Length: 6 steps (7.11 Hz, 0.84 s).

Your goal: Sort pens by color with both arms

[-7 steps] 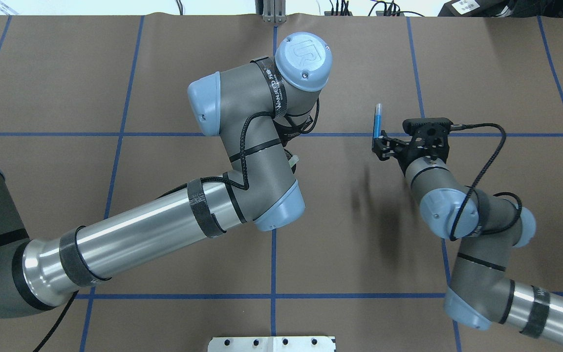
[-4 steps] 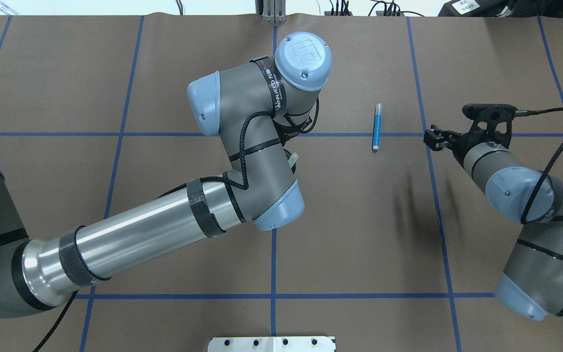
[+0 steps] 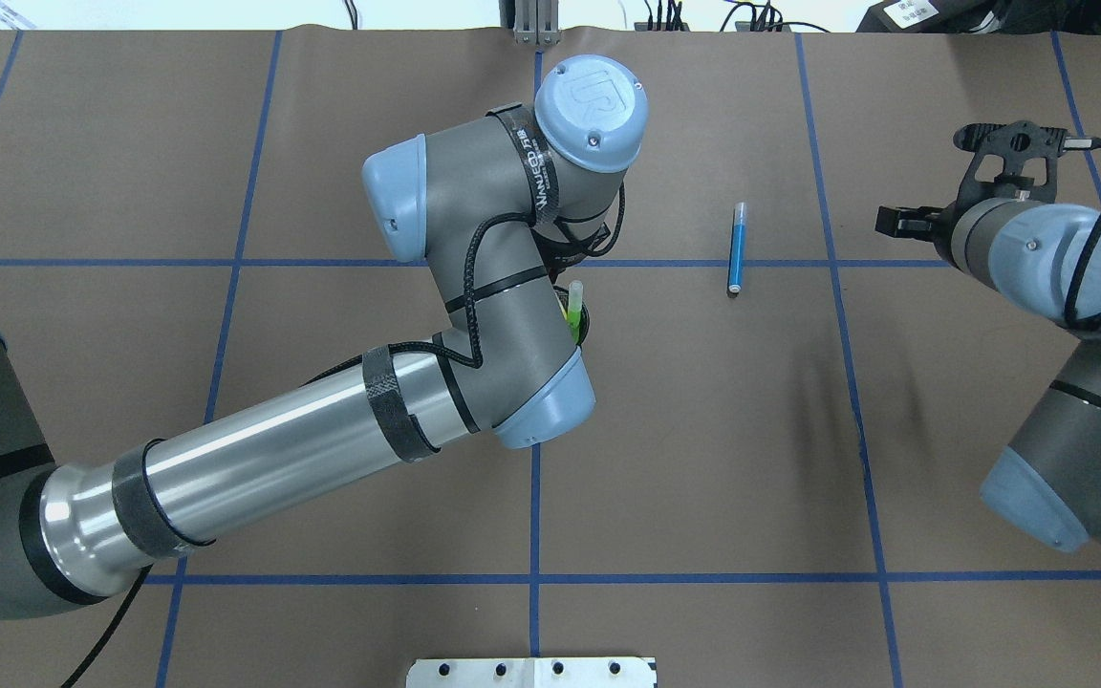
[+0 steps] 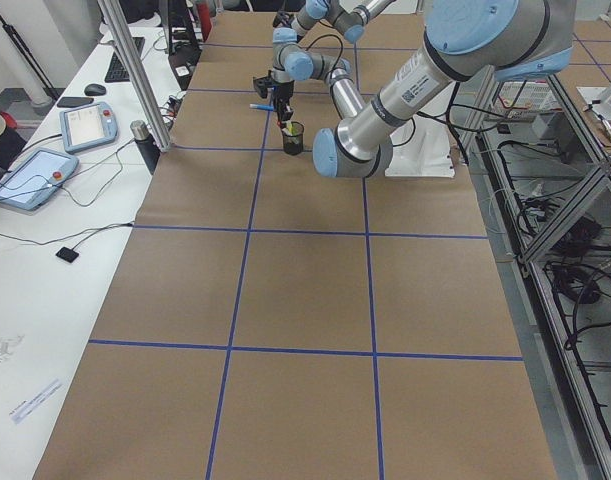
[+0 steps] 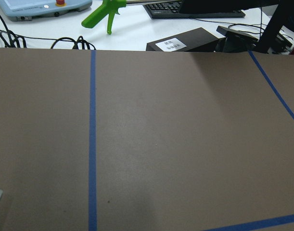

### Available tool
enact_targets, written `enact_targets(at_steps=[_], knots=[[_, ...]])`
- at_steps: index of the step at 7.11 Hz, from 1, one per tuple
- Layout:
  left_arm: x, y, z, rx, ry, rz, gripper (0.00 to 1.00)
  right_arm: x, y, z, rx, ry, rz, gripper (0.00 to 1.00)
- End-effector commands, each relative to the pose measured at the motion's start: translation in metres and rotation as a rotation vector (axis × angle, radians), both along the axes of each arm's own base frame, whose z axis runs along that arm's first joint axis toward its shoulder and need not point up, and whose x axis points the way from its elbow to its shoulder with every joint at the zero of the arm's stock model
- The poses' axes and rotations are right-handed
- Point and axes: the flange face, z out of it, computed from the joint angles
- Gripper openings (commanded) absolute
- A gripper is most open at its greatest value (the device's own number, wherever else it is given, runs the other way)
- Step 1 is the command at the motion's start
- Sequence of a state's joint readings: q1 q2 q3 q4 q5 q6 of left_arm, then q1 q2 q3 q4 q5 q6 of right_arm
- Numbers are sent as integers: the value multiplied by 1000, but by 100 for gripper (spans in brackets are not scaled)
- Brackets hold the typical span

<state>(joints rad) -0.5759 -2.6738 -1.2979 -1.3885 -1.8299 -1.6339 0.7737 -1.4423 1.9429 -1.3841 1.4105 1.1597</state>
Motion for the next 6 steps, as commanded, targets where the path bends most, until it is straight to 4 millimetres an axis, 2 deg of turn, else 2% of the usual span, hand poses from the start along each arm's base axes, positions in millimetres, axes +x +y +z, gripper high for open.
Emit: enact_targets(at_steps=[1,4,6], knots=[[-13,-1,-8,12,17,-7,0,11,-6,-28,-128,20,-14,100],[-58,17,-45,39,35,-7,0,11,-4,-32,-140,-1,-26,100],[-81,13,-71,82,39,-51,0,36,-16,-55,-205,-110,-39,100]])
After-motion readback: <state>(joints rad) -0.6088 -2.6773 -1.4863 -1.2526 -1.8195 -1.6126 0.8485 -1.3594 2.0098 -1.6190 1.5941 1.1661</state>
